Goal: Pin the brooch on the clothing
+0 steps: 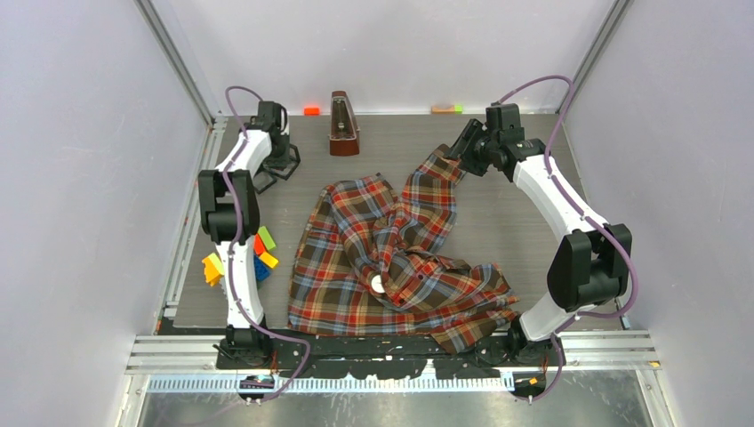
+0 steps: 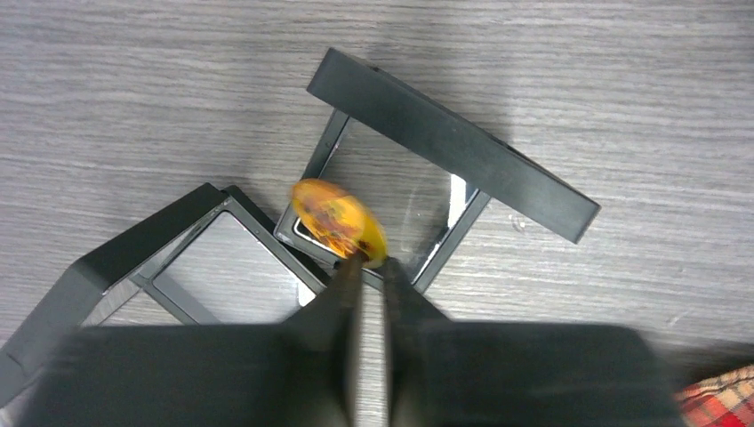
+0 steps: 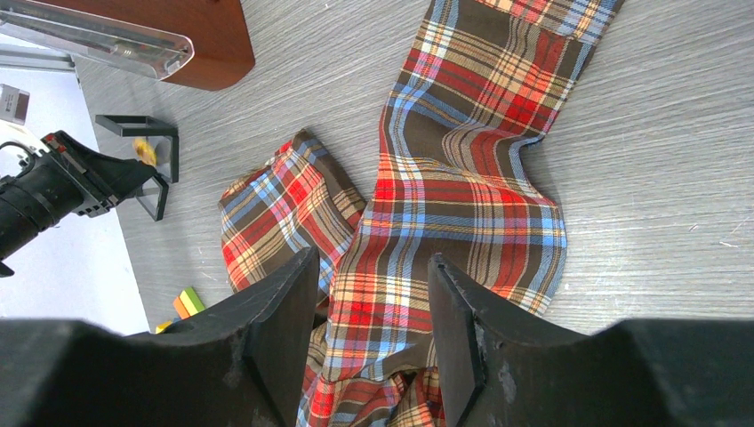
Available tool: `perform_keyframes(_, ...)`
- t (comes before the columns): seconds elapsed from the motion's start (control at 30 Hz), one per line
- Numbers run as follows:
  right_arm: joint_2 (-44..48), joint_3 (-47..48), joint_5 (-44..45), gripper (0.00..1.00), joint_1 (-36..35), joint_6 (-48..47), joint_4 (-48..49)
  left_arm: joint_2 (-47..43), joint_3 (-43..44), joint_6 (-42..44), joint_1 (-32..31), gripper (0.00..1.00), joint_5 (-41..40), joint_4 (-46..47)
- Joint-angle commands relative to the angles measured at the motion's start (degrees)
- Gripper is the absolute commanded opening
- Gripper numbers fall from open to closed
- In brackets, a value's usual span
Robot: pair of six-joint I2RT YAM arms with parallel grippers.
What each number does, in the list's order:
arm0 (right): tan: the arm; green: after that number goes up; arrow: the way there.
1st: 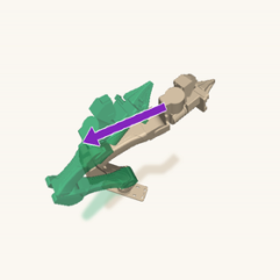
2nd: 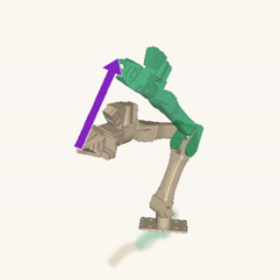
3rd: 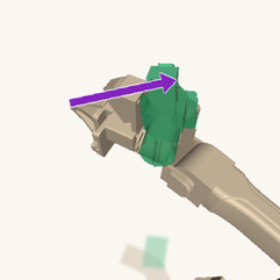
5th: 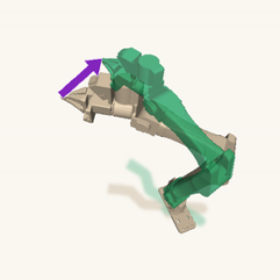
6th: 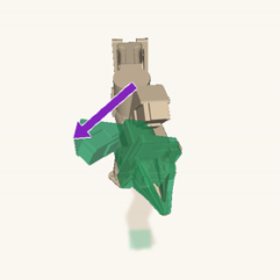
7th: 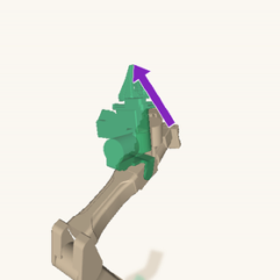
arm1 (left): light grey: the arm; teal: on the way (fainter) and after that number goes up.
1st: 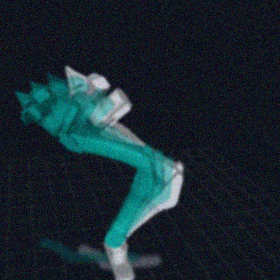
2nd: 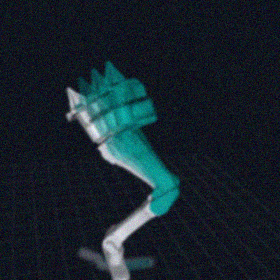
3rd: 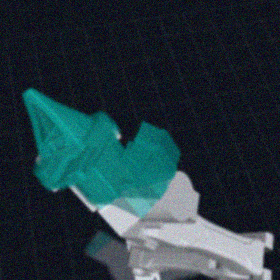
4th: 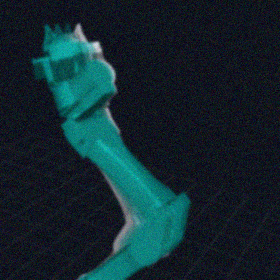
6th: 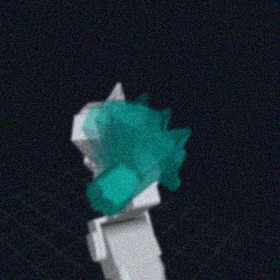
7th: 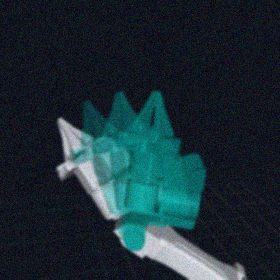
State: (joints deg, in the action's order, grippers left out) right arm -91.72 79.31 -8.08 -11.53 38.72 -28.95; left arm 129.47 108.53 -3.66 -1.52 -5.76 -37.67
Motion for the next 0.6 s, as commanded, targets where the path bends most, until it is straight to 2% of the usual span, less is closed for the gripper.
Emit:
perform_keyframes(0.0, -0.3, 2.8, -0.5, 0.53, -0.2, -0.6, 1.1, -4.9, -0.8, 1.4, -0.4, 0.00, 0.5, 1.1)
perform_keyframes(0.33, -0.4, 2.5, -1.0, 0.53, -0.2, -0.5, 1.3, -7.1, -1.1, 1.9, -0.5, 0.00, -0.3, 1.7)
perform_keyframes(0.37, -0.4, 2.5, -1.1, 0.53, -0.2, -0.5, 1.4, -6.8, -0.6, 2.0, -0.5, 0.02, -0.5, 1.5)
perform_keyframes(0.57, -0.2, 2.2, -1.1, 0.53, -0.1, -0.4, 1.7, -2.5, 5.0, 1.7, 0.0, 0.31, -1.6, 0.5)
